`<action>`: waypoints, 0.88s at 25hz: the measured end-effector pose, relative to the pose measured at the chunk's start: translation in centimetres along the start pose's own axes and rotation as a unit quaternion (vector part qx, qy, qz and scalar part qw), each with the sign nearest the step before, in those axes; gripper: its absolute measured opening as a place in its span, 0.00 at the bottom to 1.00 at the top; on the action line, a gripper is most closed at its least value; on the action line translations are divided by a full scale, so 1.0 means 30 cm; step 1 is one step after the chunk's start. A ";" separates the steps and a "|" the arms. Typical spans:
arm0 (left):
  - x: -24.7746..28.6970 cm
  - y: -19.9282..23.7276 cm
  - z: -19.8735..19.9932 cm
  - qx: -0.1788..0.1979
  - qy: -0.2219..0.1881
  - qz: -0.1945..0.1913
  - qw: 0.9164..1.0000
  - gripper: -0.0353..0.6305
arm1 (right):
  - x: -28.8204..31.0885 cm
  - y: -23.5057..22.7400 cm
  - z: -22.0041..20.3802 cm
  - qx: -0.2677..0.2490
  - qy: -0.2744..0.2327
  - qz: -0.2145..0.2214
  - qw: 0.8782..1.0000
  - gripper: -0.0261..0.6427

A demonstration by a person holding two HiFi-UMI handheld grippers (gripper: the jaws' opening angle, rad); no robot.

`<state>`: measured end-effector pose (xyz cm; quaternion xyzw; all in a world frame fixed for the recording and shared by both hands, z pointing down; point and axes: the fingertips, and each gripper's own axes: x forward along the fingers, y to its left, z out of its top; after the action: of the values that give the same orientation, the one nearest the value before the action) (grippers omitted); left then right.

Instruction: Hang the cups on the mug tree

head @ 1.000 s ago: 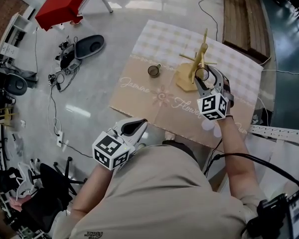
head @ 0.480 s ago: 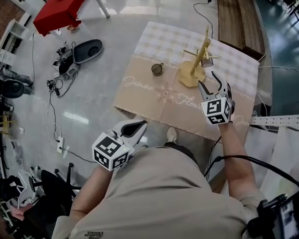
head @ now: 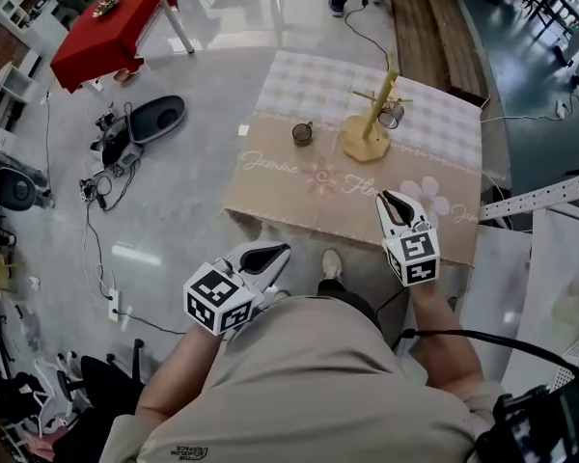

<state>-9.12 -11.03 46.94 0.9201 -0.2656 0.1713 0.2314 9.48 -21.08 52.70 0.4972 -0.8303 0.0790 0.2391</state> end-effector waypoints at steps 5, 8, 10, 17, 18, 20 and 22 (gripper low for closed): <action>-0.065 -0.062 -0.046 0.007 0.000 -0.034 0.999 0.06 | -0.140 0.194 -0.021 0.054 0.003 0.028 0.998 0.08; -0.104 -0.094 -0.081 0.010 0.001 -0.048 0.999 0.07 | -0.210 0.296 -0.043 0.074 0.004 0.037 0.997 0.07; -0.122 -0.110 -0.102 0.014 0.002 -0.057 0.998 0.07 | -0.248 0.352 -0.056 0.085 0.002 0.041 0.996 0.07; -0.209 -0.158 -0.161 0.018 0.003 -0.078 0.997 0.07 | -0.362 0.552 -0.082 0.092 0.008 0.050 0.995 0.06; -0.220 -0.163 -0.169 0.018 0.003 -0.079 0.997 0.07 | -0.374 0.577 -0.081 0.091 0.008 0.053 0.994 0.06; -0.235 -0.172 -0.187 0.020 0.005 -0.081 0.997 0.07 | -0.394 0.624 -0.077 0.087 0.006 0.058 0.994 0.06; -0.251 -0.181 -0.202 0.023 0.005 -0.083 0.996 0.07 | -0.409 0.666 -0.072 0.083 0.003 0.063 0.995 0.06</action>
<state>-13.23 -0.75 46.88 0.9431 -0.1831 0.1621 0.2252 -2.30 -0.77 50.87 0.4615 -0.8500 0.1638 0.1944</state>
